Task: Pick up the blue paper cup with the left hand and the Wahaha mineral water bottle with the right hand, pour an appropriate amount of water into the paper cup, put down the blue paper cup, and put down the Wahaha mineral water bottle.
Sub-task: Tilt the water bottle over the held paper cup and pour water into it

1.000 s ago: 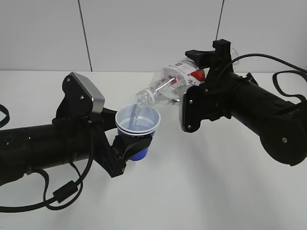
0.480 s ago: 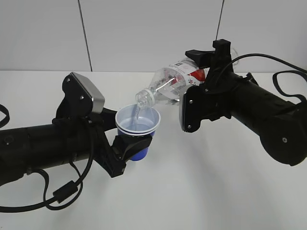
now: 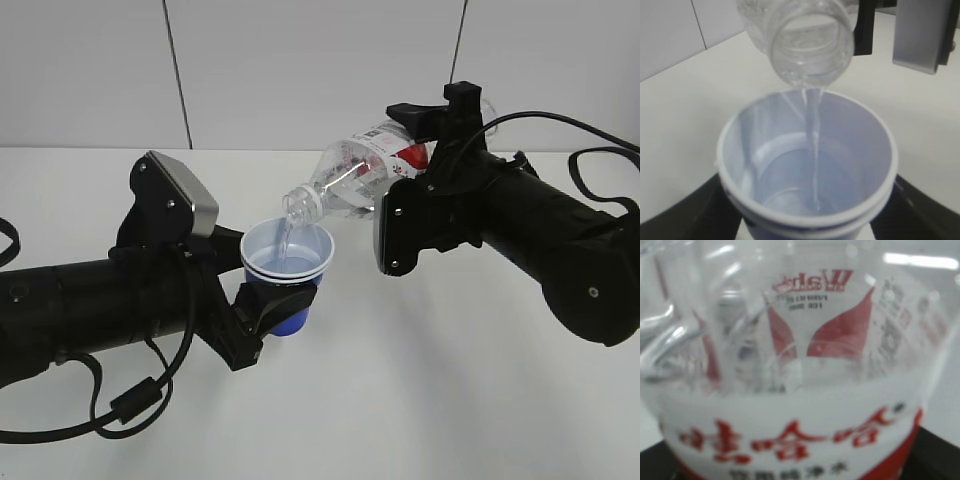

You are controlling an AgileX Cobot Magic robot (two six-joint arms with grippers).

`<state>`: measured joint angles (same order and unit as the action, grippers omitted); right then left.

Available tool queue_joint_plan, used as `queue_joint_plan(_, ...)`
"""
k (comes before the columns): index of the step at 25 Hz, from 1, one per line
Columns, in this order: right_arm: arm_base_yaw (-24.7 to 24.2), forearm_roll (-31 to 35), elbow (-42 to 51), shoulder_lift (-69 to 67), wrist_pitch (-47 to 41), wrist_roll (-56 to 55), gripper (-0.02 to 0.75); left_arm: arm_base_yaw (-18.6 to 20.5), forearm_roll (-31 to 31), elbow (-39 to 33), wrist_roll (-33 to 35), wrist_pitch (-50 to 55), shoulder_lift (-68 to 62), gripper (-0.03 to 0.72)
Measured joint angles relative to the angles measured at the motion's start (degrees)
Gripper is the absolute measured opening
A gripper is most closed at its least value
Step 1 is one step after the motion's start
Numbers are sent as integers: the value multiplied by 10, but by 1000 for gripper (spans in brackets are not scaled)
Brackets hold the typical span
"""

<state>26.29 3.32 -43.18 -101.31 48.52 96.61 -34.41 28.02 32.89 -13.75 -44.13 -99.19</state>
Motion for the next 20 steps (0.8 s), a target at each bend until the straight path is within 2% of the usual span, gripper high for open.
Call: queue_joint_plan(20,0,0,0,0,0,-25,503,0,0,0,0,2,0,535)
